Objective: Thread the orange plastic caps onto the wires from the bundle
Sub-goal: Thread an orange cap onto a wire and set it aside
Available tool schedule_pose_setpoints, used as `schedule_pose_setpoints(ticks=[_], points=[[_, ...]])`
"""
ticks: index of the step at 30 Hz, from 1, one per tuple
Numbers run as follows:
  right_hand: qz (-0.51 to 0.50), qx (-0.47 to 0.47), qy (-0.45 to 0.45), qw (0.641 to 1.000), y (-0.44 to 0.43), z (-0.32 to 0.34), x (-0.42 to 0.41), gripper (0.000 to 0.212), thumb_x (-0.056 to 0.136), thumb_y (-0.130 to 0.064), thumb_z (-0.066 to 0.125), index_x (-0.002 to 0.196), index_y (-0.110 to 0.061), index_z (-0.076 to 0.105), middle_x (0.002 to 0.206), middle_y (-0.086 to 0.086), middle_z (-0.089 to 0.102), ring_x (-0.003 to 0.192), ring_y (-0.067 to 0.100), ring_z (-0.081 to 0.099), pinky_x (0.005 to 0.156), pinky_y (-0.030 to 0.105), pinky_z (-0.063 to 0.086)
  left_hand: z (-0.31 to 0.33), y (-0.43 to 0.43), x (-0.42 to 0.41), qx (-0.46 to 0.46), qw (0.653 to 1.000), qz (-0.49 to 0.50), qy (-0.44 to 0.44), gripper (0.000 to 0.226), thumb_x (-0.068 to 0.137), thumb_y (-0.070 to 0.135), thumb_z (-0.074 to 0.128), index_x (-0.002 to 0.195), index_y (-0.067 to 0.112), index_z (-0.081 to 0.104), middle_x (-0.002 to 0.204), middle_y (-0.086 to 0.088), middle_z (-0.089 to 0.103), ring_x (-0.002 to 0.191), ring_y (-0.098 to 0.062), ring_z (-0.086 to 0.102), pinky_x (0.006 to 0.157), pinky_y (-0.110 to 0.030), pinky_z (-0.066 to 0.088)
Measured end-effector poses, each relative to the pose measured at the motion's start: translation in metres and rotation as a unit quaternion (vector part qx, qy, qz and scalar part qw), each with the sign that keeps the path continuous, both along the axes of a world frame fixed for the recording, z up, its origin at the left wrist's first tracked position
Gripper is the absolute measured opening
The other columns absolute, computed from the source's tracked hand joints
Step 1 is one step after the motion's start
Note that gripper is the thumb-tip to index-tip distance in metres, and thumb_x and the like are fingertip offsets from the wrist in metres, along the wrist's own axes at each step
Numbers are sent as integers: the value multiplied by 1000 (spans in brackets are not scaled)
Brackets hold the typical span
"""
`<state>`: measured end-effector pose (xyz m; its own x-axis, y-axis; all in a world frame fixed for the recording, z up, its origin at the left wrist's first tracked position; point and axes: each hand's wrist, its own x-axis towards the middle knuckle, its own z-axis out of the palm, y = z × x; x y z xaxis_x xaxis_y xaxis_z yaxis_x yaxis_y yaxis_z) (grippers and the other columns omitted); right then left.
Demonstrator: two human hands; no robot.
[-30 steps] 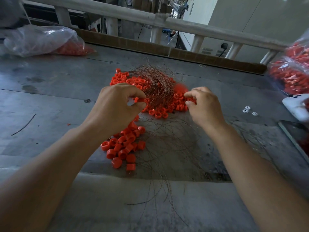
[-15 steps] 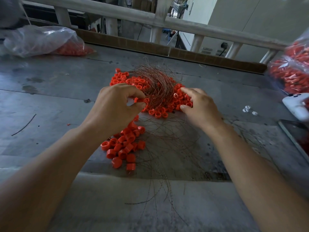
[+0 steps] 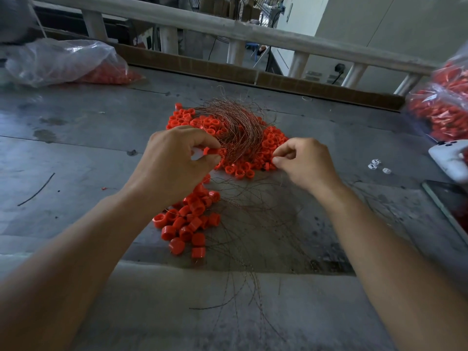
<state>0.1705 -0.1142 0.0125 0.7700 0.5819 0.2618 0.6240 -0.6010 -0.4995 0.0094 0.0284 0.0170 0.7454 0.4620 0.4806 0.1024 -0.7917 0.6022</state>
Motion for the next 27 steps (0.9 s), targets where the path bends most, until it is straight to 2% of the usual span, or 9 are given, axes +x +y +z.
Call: schedule_pose_setpoints(ticks=[2,4,6,9,13,16,20,25,27], points=[[-8,68,11,998,-4,6,3,25,80,-15,67,65,-31,56,63,-17,54,62,-3,52,59,14,38,1,-1,-1,0,1000,-25,-7,17,79,20,69,96,21,70,89,15,59,79,6,53,70,-5,37],[-20,146,27,989,-10,12,5,26,79,-13,68,62,-30,57,60,-16,56,57,-3,52,57,13,39,1,-3,-1,6,999,-53,-11,18,79,18,69,97,20,70,87,21,57,80,18,51,72,0,38],[-29,208,36,977,-16,18,5,25,78,-12,67,62,-29,58,60,-12,58,57,1,54,61,19,44,0,-4,0,16,998,-64,-12,19,78,18,70,97,19,70,86,25,54,79,28,46,73,7,33],[-33,272,45,961,-22,26,4,24,79,-10,66,64,-27,59,60,-9,59,53,0,54,62,26,49,-1,-3,0,13,998,-59,-17,19,77,18,71,96,20,70,85,27,53,79,27,47,72,7,32],[-16,305,68,950,-21,29,-2,23,80,-9,66,67,-27,60,62,-7,60,55,2,55,59,21,47,-1,-3,0,-16,997,-67,-28,21,76,18,70,92,32,66,92,20,58,82,7,56,76,0,41],[24,324,72,943,-18,30,-11,23,80,-7,66,69,-26,60,64,-8,61,58,2,56,60,16,45,2,-2,0,-76,991,-92,-57,23,75,20,70,82,40,60,105,15,58,83,3,61,78,-10,49],[78,320,62,942,-15,30,-21,24,81,-7,66,71,-28,60,66,-11,61,61,1,58,62,15,45,8,-4,-4,-224,962,-127,-94,18,63,33,64,81,33,65,122,8,54,74,-2,66,65,-14,52],[105,287,36,952,-12,27,-29,23,81,-7,67,73,-28,60,68,-14,60,62,-4,57,62,10,45,13,-5,-4,-341,923,-130,-120,19,59,24,66,78,21,68,115,9,60,73,-13,67,62,-17,53],[106,280,28,954,-12,27,-30,24,81,-7,67,74,-28,60,69,-14,60,62,-5,56,61,9,44,13,-4,-4,-343,926,-121,-104,20,60,23,66,79,19,68,99,6,67,68,-10,66,59,-15,51]])
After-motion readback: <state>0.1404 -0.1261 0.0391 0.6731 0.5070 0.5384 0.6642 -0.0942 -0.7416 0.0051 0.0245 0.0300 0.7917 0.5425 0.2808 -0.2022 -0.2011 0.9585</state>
